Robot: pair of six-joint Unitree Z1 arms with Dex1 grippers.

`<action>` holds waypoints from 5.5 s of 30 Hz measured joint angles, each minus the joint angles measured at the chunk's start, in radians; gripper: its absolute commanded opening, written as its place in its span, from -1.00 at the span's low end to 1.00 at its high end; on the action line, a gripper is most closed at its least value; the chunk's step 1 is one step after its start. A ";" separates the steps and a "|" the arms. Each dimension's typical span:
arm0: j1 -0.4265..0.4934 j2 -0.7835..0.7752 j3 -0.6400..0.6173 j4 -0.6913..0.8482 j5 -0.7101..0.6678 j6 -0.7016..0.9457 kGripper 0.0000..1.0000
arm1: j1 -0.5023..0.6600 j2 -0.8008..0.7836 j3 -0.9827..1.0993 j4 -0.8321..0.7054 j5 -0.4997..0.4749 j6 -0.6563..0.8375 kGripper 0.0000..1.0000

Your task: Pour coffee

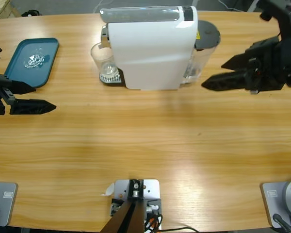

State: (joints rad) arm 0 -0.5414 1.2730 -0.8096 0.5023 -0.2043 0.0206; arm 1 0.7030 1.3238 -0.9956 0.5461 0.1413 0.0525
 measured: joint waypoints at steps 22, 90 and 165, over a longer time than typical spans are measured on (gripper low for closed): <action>-0.001 0.012 0.010 -0.223 -0.019 0.075 1.00 | 0.004 -0.194 0.162 0.005 0.000 -0.007 1.00; 0.016 0.104 0.055 -0.325 -0.124 0.258 1.00 | 0.004 -0.297 0.235 -0.044 -0.043 -0.011 1.00; 0.118 0.502 -0.192 -0.448 -0.194 0.519 1.00 | -0.017 -0.157 0.252 -0.096 -0.048 -0.059 1.00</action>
State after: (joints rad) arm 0 -0.4232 1.7750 -1.0018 0.0539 -0.3986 0.5398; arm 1 0.6859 1.1668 -0.7440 0.4498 0.0929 -0.0060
